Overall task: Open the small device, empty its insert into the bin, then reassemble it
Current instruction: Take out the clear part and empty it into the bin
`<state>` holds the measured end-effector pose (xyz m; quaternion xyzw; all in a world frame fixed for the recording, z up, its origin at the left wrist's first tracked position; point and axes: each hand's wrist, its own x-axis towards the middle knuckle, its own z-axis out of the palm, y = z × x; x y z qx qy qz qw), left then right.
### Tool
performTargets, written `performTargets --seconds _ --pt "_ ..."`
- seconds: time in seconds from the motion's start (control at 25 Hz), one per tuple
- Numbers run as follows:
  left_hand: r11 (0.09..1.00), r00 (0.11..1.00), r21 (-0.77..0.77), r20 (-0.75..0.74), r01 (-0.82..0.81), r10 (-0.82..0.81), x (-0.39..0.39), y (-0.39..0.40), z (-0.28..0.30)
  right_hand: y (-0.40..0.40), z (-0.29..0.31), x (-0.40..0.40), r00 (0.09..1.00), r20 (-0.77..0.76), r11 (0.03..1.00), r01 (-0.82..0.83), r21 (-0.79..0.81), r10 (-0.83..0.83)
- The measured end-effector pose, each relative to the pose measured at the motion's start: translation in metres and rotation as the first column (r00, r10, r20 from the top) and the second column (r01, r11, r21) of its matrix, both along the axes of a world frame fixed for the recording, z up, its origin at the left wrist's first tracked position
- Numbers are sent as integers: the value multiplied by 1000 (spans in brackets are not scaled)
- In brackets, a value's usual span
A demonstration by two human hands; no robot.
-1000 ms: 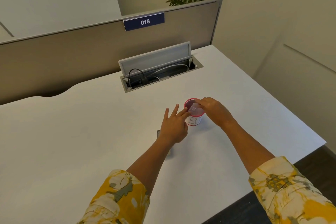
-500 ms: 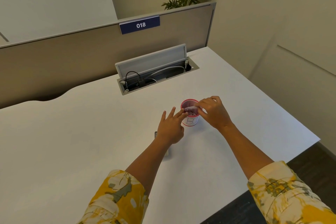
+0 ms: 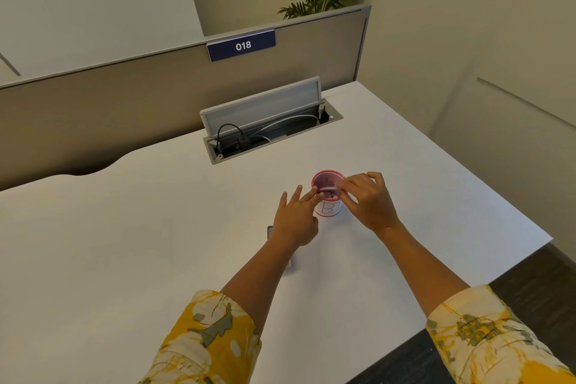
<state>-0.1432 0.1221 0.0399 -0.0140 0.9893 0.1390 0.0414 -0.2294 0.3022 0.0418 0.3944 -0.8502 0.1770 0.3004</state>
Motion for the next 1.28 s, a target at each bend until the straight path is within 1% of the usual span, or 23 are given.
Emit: performTargets --seconds 0.08,0.16,0.32,0.36,0.4,0.48,0.52,0.6,0.64,0.68,0.76,0.8,0.84,0.88,0.92,0.96,1.08,1.2,1.28 --pt "1000 1000 -4 4 2 -2 -1 0 0 3 -2 2 999 -34 1000 -13 -3 13" --pt "1000 1000 -4 9 3 -3 0 1 1 4 -1 5 1000 -23 1000 1 -9 -1" --pt "1000 1000 14 17 1 -2 1 2 4 -2 8 8 983 183 993 51 -106 -31" --pt "1000 1000 20 25 -1 0 1 2 4 -4 10 9 962 268 979 103 -178 -53" --pt "1000 999 22 35 -5 4 1 2 4 -7 12 10 922 383 945 177 -274 -62" --pt "1000 998 23 54 -13 12 1 3 5 -13 17 10 806 590 834 352 -424 -40" --pt "1000 998 24 59 -12 11 1 3 5 -16 18 8 762 647 785 421 -454 -34" --pt "1000 998 24 61 -6 5 1 2 4 -19 20 4 712 700 735 500 -458 -48" --pt "1000 998 23 60 -5 4 1 2 4 -20 21 4 708 704 724 518 -456 -63" --pt "1000 998 19 55 -5 4 1 2 3 -20 22 5 723 687 715 519 -467 -76" --pt "1000 999 -2 39 3 -3 0 1 2 -18 24 9 809 582 731 445 -517 -81" --pt "1000 999 -11 31 8 -7 0 1 2 -17 23 11 855 513 774 372 -513 -71" --pt "1000 1000 -18 23 12 -11 0 1 1 -14 22 11 886 460 839 290 -461 -54" --pt "1000 1000 -22 19 15 -14 0 0 0 -11 19 11 901 433 903 216 -372 -37" --pt "999 1000 -27 19 17 -16 1 0 0 -9 17 11 907 421 947 162 -278 -31" --pt "999 1000 -32 23 18 -17 1 -1 0 -7 14 12 917 398 966 132 -221 -35" --pt "999 999 -40 36 21 -19 1 -1 0 -5 9 14 953 299 971 120 -209 -53" --pt "998 999 -52 39 22 -20 -1 -2 2 -5 8 13 971 230 981 107 -161 -68" --pt "998 999 -56 31 22 -20 -1 -1 2 -1 6 13 980 187 982 102 -158 -72"
